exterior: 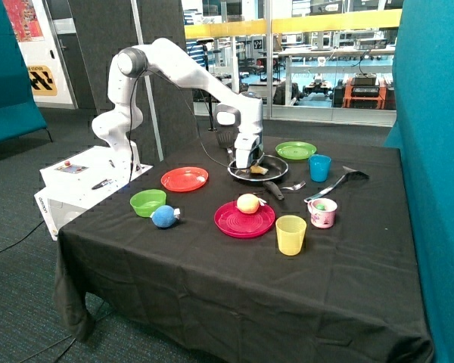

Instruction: Cook the vegetables

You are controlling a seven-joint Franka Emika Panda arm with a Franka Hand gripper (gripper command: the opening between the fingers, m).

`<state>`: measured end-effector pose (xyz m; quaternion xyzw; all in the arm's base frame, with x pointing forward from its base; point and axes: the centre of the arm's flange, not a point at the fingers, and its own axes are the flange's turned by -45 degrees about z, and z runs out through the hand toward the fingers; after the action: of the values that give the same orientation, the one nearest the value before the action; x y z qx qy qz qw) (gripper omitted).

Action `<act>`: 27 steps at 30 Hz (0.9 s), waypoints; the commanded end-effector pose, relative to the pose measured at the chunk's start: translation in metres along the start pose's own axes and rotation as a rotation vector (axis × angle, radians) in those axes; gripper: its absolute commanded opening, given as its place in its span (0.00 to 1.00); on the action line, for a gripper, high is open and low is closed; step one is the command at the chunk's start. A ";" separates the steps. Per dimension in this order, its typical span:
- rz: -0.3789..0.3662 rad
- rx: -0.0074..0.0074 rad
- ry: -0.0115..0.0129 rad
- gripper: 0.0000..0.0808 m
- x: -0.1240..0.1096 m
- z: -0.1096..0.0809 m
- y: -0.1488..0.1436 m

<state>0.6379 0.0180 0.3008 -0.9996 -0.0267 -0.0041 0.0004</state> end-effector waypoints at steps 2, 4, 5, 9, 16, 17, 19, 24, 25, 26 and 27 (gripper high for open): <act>0.010 -0.0006 -0.0082 0.00 0.014 0.005 -0.005; 0.006 -0.0006 -0.0082 0.00 0.012 0.005 -0.005; 0.000 -0.0006 -0.0082 0.02 0.010 0.005 -0.006; -0.007 -0.0006 -0.0082 0.31 0.006 0.006 -0.007; -0.011 -0.0005 -0.0082 0.56 -0.002 0.008 -0.005; -0.010 -0.0006 -0.0082 0.59 -0.003 0.008 -0.004; -0.008 -0.0006 -0.0082 0.64 -0.005 0.007 -0.003; -0.012 -0.0005 -0.0082 0.73 -0.006 0.006 -0.001; -0.013 -0.0005 -0.0082 0.75 -0.007 0.006 -0.001; -0.013 -0.0005 -0.0082 0.77 -0.007 0.005 -0.001; -0.012 -0.0005 -0.0082 0.80 -0.008 0.005 -0.001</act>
<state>0.6409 0.0217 0.2931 -0.9995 -0.0307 0.0067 -0.0023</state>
